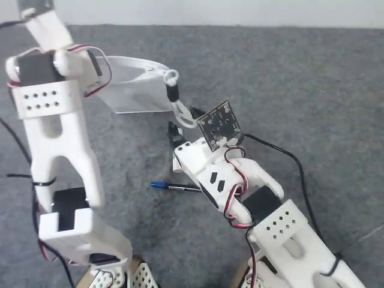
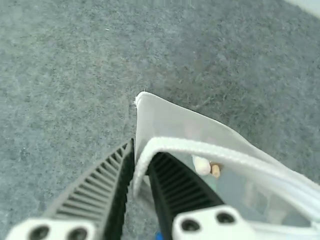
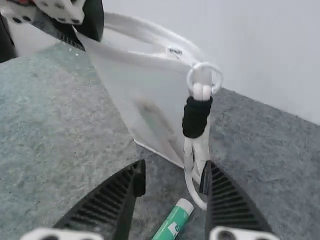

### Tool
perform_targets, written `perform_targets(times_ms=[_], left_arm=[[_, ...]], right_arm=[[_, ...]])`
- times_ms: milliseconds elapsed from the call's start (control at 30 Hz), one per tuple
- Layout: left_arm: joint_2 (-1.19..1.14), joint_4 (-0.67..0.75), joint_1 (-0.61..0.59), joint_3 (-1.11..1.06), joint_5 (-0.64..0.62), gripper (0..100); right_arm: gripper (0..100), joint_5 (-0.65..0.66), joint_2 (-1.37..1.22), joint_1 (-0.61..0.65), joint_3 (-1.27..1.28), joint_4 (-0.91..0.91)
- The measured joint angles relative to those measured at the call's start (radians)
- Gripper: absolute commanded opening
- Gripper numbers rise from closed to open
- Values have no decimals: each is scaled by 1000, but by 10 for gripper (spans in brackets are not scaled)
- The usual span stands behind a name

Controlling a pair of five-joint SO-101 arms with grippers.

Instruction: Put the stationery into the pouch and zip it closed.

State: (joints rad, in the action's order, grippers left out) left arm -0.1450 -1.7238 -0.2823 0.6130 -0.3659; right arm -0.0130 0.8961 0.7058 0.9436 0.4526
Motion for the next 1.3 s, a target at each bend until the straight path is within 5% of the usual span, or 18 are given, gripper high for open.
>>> perform_targets(times_ms=[533, 1033, 1300], left_arm=[[31, 0, -110, -46, -6, 22], [32, 6, -135, -69, -6, 22], [44, 34, -138, -94, -6, 22]], right_arm=[[165, -178, -580, -2, -230, 25], [166, -189, -914, -3, -420, 29], [166, -284, -1131, -48, -661, 210]])
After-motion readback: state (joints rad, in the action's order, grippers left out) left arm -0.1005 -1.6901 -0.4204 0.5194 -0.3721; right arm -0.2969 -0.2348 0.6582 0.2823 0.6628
